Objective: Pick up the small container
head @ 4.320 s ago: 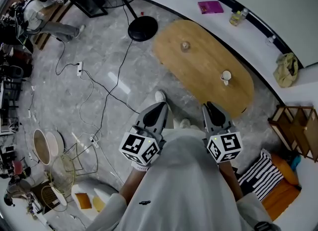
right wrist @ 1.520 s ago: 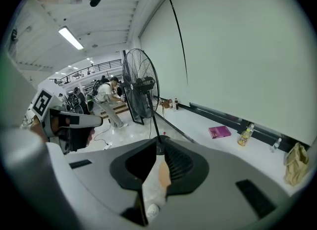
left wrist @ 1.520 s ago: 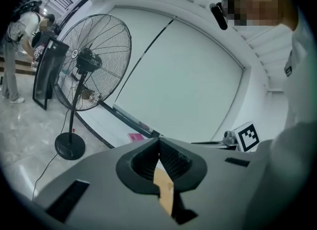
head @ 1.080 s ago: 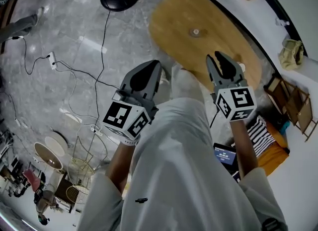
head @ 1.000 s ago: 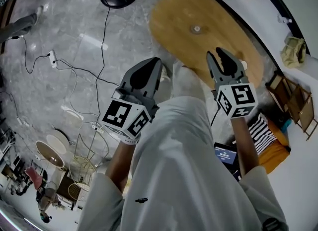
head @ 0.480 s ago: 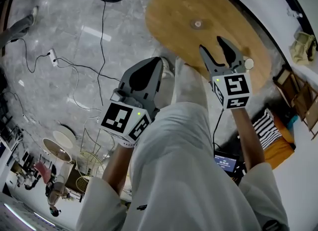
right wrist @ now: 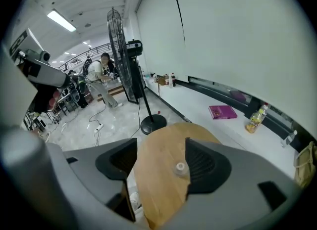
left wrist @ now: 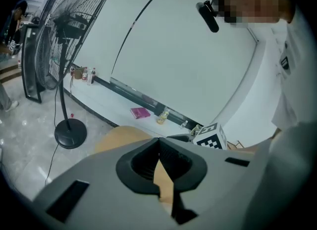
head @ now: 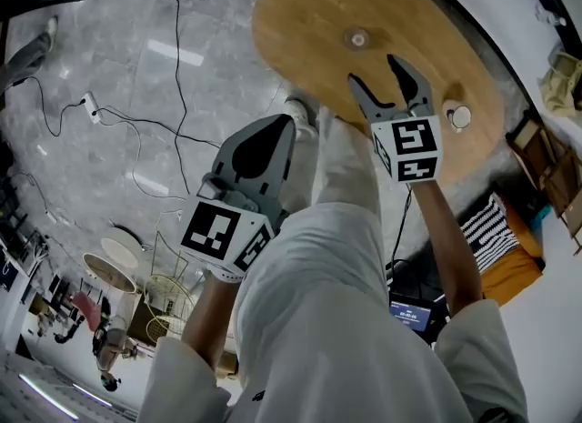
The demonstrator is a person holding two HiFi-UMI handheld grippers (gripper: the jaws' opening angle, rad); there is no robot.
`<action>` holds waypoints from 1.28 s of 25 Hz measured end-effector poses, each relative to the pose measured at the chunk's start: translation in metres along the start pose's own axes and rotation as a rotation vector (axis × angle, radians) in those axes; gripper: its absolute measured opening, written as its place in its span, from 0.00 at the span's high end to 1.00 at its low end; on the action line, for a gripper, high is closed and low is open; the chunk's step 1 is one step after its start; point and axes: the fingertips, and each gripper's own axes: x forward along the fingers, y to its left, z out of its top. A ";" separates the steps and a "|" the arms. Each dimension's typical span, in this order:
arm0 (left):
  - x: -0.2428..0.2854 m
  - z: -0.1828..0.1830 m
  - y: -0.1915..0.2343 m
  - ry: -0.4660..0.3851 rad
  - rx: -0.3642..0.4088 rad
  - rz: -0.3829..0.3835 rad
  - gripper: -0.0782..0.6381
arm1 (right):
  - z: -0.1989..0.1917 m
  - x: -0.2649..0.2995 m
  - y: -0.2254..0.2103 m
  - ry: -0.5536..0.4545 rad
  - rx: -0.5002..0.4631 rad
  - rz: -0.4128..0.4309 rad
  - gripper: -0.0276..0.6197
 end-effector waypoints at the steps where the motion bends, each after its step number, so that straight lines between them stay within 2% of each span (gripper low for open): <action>1: 0.003 -0.002 0.001 0.007 -0.003 -0.001 0.87 | -0.005 0.006 -0.002 0.007 0.007 -0.003 0.48; 12: 0.038 -0.014 0.019 0.034 -0.024 0.008 0.87 | -0.042 0.065 -0.031 0.041 0.040 -0.040 0.41; 23: 0.056 -0.034 0.035 0.090 -0.041 0.006 0.87 | -0.066 0.102 -0.035 0.045 0.056 -0.019 0.37; 26: 0.069 -0.033 0.043 0.080 -0.040 0.009 0.87 | -0.071 0.116 -0.047 0.029 0.058 -0.033 0.36; 32: 0.076 -0.038 0.044 0.077 -0.047 0.014 0.87 | -0.096 0.133 -0.056 0.074 0.063 -0.063 0.35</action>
